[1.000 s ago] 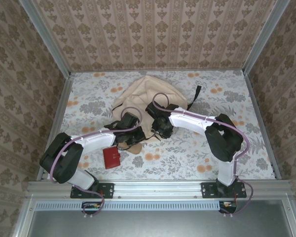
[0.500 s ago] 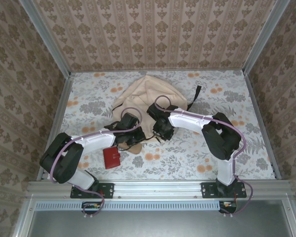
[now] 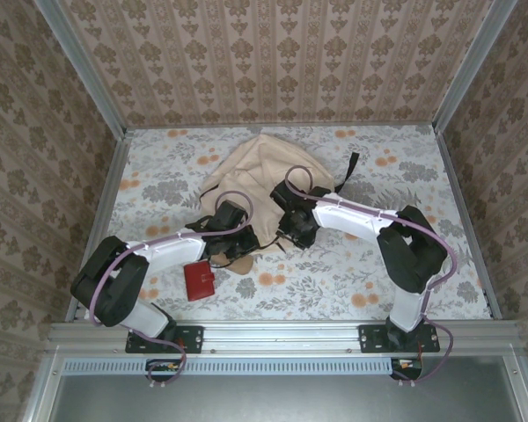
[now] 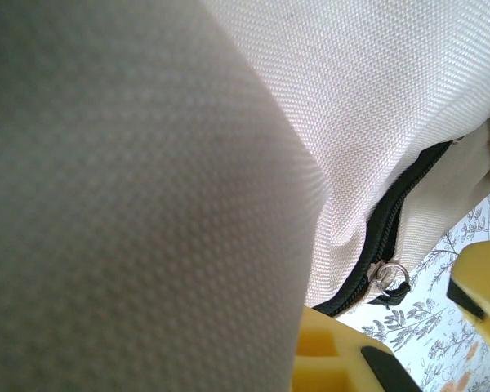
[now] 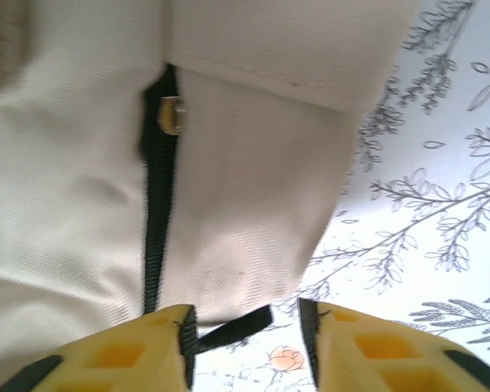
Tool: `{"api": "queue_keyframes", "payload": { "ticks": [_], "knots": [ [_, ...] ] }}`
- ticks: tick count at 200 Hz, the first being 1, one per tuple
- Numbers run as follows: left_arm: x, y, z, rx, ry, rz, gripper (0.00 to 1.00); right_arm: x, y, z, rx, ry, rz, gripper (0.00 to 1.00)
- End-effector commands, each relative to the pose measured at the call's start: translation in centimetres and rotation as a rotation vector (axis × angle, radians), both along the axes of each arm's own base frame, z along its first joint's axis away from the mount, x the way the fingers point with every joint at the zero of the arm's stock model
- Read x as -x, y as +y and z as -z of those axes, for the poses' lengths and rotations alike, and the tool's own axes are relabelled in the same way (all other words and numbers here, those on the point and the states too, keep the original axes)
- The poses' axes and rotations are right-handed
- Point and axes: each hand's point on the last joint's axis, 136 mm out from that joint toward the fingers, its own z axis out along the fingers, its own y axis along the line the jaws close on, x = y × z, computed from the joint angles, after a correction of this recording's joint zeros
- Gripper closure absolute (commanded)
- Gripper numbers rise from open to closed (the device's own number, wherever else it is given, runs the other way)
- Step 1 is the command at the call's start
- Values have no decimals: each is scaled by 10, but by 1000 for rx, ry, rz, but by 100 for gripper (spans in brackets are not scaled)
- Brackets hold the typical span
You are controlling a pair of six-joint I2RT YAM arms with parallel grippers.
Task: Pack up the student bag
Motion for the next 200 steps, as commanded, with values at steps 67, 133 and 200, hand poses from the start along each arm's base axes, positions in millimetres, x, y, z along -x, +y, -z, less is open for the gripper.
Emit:
{"api": "queue_keyframes", "payload": {
  "ticks": [67,133,200],
  "knots": [
    [-4,0,-5,18,-15,-11,97,0,15,28,-16,101,12,60],
    [-3,6,-1,1,-4,-28,98,9,-7,25,19,88,43,71],
    [-3,8,0,-3,0,-35,100,19,-20,28,16,85,37,82]
  ]
}}
